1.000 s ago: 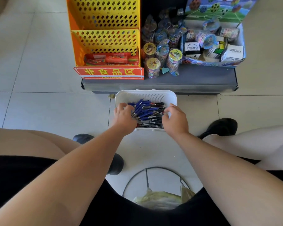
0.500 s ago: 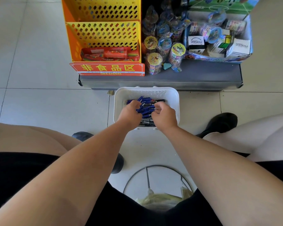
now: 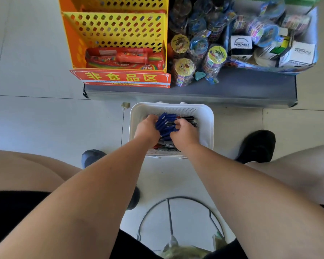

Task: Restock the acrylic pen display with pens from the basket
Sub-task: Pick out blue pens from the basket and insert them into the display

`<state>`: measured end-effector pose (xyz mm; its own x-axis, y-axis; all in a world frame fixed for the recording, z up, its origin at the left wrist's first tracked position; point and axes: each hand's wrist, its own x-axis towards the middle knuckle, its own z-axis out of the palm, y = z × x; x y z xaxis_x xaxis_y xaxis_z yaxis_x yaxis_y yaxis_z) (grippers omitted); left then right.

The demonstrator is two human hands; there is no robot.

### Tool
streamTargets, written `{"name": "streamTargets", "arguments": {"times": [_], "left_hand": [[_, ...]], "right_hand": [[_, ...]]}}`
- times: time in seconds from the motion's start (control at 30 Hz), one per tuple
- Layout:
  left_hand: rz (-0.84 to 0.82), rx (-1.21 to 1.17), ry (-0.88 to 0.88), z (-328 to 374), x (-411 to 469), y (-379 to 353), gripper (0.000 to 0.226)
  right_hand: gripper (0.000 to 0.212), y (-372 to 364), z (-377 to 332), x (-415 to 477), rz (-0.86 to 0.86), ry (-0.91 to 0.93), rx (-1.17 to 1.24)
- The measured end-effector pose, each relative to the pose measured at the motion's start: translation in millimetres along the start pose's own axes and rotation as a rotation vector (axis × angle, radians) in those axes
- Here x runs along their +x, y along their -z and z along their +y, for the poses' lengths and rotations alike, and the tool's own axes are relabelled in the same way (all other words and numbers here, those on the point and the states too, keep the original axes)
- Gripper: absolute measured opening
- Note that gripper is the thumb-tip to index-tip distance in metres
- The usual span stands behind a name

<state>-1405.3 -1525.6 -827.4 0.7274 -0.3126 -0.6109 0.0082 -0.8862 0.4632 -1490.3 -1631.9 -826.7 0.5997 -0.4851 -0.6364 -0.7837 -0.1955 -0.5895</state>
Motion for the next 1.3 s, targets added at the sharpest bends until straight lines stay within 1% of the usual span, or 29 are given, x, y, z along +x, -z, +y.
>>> {"name": "streamTargets", "arguments": {"times": [0.13, 0.23, 0.37, 0.5, 0.57, 0.63, 0.73, 0.83, 0.97, 1.07, 1.13, 1.23, 1.3], "left_hand": [[-0.037, 0.032, 0.060, -8, 18, -8, 0.053], [-0.088, 0.009, 0.071, -13, 20, -10, 0.058], [-0.147, 0.017, 0.079, -14, 19, -12, 0.045], [-0.195, 0.148, 0.107, -14, 23, -15, 0.055], [-0.231, 0.246, 0.113, -16, 24, -18, 0.052], [-0.219, 0.300, 0.117, -17, 23, -21, 0.049], [-0.176, 0.316, 0.117, -16, 25, -23, 0.043], [-0.173, 0.306, 0.093, -15, 27, -23, 0.035], [-0.165, 0.244, 0.092, -18, 23, -21, 0.026], [-0.146, 0.247, 0.061, -17, 18, -19, 0.026], [-0.161, 0.282, 0.021, -16, 15, -15, 0.026], [-0.202, 0.444, -0.054, -14, 12, -16, 0.024], [-0.197, 0.448, -0.061, -12, 9, -15, 0.026]], "right_hand": [[0.054, -5, 5, 10, -0.073, -0.011, -0.049], [0.059, -12, 10, 13, -0.124, -0.038, -0.047], [0.066, -16, 14, 17, -0.175, -0.073, -0.034], [0.068, -15, 11, 21, -0.190, -0.130, 0.072], [0.070, -16, 9, 22, -0.190, -0.169, 0.117], [0.069, -17, 8, 21, -0.196, -0.198, 0.166], [0.065, -17, 9, 21, -0.199, -0.239, 0.256], [0.056, -14, 9, 19, -0.188, -0.255, 0.327], [0.046, -11, 10, 16, -0.176, -0.247, 0.378], [0.036, -9, 9, 15, -0.165, -0.248, 0.387], [0.032, -9, 7, 14, -0.162, -0.252, 0.383], [0.027, -6, 4, 13, -0.139, -0.242, 0.370], [0.023, -6, 3, 12, -0.120, -0.235, 0.352]]}}
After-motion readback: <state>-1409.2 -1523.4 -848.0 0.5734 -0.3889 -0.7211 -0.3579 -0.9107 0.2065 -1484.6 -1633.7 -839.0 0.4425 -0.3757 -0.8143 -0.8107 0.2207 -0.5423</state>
